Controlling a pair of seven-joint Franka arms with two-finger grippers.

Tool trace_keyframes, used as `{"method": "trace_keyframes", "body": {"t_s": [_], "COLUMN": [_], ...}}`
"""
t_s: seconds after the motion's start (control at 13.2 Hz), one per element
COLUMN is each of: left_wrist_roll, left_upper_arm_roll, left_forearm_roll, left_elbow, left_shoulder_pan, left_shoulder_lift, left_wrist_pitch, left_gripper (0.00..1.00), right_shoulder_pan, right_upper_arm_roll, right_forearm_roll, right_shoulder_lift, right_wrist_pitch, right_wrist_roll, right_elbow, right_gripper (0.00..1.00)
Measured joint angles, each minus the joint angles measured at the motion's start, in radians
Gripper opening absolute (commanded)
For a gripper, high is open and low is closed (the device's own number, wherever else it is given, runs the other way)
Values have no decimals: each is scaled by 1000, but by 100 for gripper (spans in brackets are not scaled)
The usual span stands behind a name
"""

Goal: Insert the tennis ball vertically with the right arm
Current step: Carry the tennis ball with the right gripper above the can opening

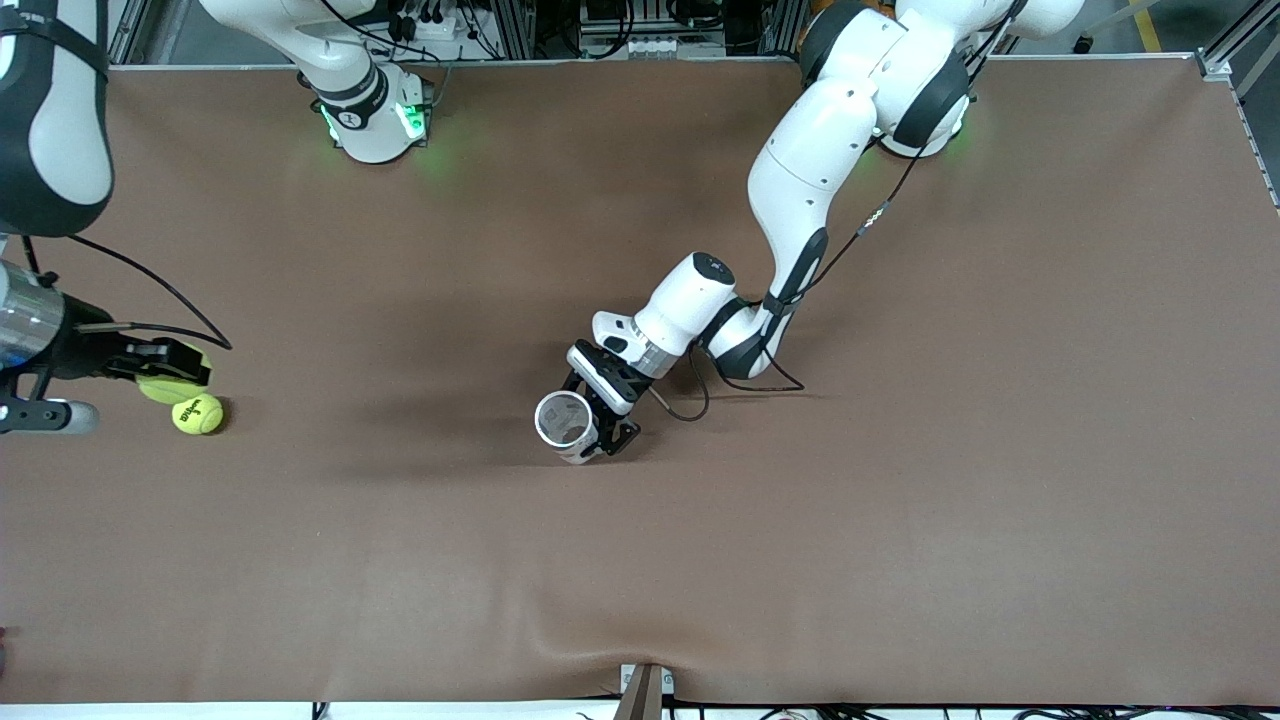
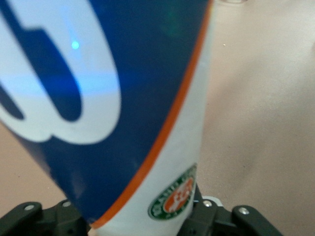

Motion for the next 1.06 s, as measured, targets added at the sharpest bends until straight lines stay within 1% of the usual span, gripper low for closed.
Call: {"method": "trace_keyframes", "body": {"t_s": [0.3,0.53,0.91,1.06], "left_wrist_roll": [0,0,0,0], "left_upper_arm_roll": [1,1,2,2], "left_forearm_roll": [0,0,-1,-1], "left_elbow": [1,1,2,2], "left_shoulder_pan": [-1,-2,-2,-2], "left_shoulder_lift": [2,2,2,2], "left_wrist_pitch": [1,1,1,1], "left_gripper": [71,72,72,72], "right_shoulder_pan": [151,253,377,421], "right_upper_arm_roll": [11,13,14,14], "right_forearm_roll": [1,0,0,0], "right_shoulder_lift": [1,5,19,30], "right_wrist_pitch": [2,11,84,99], "right_wrist_roll": [278,449,692,756], "right_elbow": [1,1,2,2], "right_gripper": [0,0,0,0]}}
